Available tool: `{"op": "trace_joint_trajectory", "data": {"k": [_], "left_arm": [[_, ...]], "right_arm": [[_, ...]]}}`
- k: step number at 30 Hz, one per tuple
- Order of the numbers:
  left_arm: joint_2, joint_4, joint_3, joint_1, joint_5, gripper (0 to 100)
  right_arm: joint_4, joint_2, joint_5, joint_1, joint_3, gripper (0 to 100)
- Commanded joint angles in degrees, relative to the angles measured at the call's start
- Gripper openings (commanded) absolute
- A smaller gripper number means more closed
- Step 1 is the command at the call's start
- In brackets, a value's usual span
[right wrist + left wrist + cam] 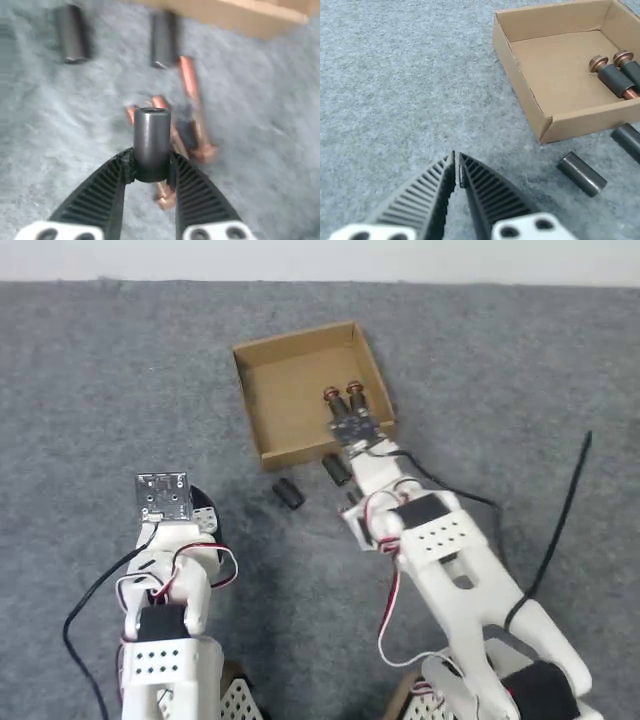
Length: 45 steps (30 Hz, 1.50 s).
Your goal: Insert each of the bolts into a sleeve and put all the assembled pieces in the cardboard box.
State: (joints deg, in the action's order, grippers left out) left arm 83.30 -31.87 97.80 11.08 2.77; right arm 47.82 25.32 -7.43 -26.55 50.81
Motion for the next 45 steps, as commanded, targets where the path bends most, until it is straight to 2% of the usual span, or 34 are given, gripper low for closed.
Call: {"op": "trace_joint_trajectory", "data": {"k": [1,8,13,32,45], "left_arm": [[-0.79,1.49,-0.84,0.00,-0.09,1],[-0.70,-0.09,-0.84,-0.09,-0.09,1],[-0.70,-0.09,-0.84,-0.09,-0.35,1],[-0.53,-0.18,-0.84,-0.18,-0.35,1],[-0.53,-0.26,-1.01,-0.18,-0.09,1]], "right_arm": [[3.30,5.67,0.53,4.26,-0.62,1.7],[8.84,7.78,0.53,14.64,-0.44,1.7],[5.49,8.04,0.44,20.79,4.57,1.7],[5.05,8.04,0.00,45.49,11.96,1.7],[4.97,8.04,0.09,51.12,11.87,1.7]]}}
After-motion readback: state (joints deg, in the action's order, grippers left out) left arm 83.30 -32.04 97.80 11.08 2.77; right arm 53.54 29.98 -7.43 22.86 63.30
